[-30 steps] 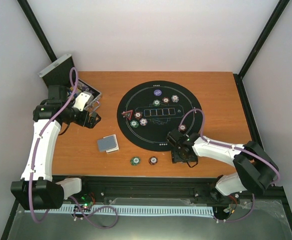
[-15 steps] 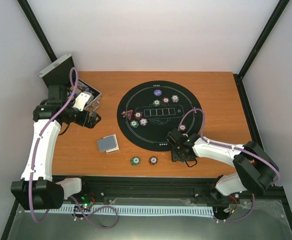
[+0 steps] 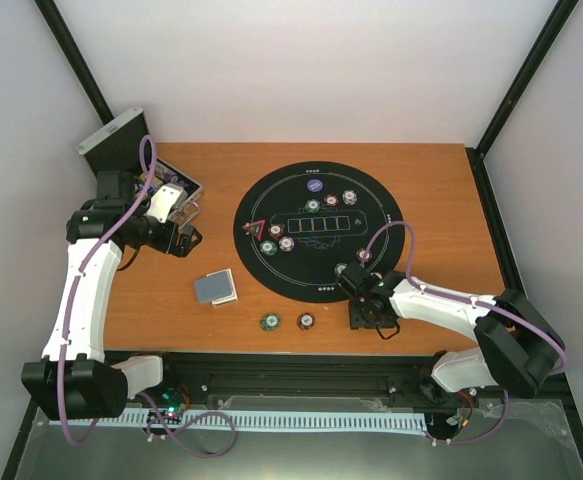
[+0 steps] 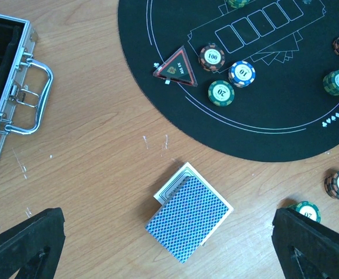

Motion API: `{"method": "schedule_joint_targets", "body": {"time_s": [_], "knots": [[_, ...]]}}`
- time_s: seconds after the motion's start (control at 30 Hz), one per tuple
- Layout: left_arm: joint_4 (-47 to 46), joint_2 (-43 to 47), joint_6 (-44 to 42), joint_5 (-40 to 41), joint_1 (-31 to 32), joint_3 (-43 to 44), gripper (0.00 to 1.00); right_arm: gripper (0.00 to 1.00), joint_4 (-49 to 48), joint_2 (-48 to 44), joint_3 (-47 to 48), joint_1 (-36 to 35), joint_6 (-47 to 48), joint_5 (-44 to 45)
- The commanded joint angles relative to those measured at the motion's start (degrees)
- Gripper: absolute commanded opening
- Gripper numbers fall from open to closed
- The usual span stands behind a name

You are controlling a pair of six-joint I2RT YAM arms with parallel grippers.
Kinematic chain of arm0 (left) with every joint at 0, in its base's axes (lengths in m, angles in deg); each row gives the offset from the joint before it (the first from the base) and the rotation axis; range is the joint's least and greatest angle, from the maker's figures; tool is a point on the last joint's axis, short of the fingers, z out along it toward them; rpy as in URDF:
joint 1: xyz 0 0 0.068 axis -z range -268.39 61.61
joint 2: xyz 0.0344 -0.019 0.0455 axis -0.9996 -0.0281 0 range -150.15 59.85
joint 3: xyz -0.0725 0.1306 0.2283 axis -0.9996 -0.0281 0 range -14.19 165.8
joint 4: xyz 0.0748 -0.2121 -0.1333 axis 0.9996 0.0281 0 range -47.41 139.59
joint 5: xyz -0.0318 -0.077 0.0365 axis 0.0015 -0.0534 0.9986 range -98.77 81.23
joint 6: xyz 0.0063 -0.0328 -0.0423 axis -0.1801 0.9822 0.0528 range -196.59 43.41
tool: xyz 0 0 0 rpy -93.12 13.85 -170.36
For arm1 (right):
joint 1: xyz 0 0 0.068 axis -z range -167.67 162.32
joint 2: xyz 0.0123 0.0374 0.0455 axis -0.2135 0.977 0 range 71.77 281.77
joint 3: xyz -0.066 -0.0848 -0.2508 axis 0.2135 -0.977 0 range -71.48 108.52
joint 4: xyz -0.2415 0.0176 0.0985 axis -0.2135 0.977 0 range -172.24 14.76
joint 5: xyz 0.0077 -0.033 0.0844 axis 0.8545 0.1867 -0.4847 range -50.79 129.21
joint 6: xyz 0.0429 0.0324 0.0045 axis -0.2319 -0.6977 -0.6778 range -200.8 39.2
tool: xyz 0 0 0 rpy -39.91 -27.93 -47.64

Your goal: Distribute texas hold em gaming equipment

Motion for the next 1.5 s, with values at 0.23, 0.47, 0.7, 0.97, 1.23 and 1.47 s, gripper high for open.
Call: {"method": "schedule_joint_targets", "body": {"time_s": [0.23, 0.47, 0.7, 0.97, 1.23, 1.47], "knots": [[-1.3, 0.0, 0.8, -1.2, -0.3, -0.5, 1.00, 0.43, 2.0, -2.5, 0.8, -0.5, -0.9, 0.6], [-1.4, -0.1, 1.0, -1.3, -0.3, -0.4, 1.00, 0.39, 3.9, -3.1, 2.9, -0.5, -0.1, 0.8], [-1.4, -0.1, 1.0, -1.3, -0.3, -0.2, 1.00, 0.33, 7.2, -4.8, 6.1, -0.5, 0.5, 2.0], [-0.8, 0.1, 0.7, -1.1, -0.3, 0.3, 1.00, 0.34, 9.7, -2.9, 16.3, 5.5, 6.3, 5.3], [-0.3, 0.2, 0.5, -0.8, -0.3, 0.7, 1.00, 0.34, 6.1, 8.4, 25.5, 17.8, 15.1, 3.6], [-0.1, 0.0, 0.0, -0.6, -0.3, 1.0, 1.00, 0.34, 2.1, 15.0, 26.5, 25.3, 17.2, 1.9]]}}
